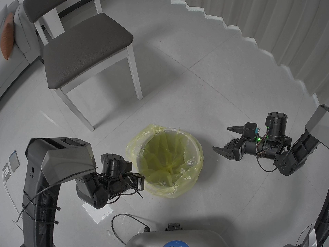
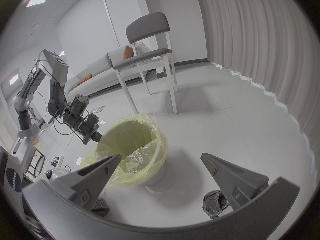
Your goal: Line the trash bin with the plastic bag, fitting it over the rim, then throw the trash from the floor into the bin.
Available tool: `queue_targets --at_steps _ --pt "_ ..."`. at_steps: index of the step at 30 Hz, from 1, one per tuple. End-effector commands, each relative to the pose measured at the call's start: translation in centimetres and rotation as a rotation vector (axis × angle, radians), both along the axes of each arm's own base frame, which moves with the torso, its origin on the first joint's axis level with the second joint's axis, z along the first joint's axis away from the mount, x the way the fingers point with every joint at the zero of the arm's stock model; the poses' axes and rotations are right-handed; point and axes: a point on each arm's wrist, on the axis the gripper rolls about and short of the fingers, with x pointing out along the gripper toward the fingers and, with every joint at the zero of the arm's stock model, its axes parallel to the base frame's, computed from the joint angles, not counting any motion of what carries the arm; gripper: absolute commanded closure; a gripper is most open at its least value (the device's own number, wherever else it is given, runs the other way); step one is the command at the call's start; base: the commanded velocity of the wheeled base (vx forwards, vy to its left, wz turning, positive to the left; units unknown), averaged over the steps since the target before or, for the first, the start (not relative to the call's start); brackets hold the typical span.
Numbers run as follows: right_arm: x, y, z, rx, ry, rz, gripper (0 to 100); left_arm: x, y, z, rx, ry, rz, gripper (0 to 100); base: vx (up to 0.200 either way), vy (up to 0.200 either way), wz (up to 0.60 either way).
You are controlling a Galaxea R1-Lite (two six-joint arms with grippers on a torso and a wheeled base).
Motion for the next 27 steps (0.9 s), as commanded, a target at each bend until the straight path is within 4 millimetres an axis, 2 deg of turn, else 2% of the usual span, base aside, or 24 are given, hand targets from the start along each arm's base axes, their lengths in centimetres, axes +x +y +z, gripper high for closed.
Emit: queue_targets --at_steps 1,12,16,19,24,27 --pt "0.1 -0.2 -0.1 -0.001 0.002 -0.005 0 1.0 -1.1 -1.7 0.018 0.031 -0.011 100 0.0 0.0 0.0" --pt "0.5 -0.4 -0.2 0.0 -0.003 -0.013 0 3.3 -2.5 -0.6 -0.012 -0.015 -0.014 100 0.0 0.0 0.0" --pt "0.7 -0.4 -0.1 0.0 0.0 -0.013 0 4.1 -2.8 1.4 -0.069 -0.052 0.011 100 0.0 0.0 0.0" --pt "0.7 -0.4 -0.1 -0.002 0.008 -0.013 0 4.0 -2.6 1.8 -0.072 -0.055 0.013 100 0.0 0.0 0.0" --pt "0.6 -0.3 -0.1 -0.004 0.011 -0.011 0 3.2 -2.4 0.8 -0.057 -0.018 0.012 100 0.0 0.0 0.0" --pt "0.6 -0.4 -0.3 -0.005 0.017 -0.012 0 2.9 -2.3 0.8 -0.065 -0.011 0.016 100 0.0 0.0 0.0"
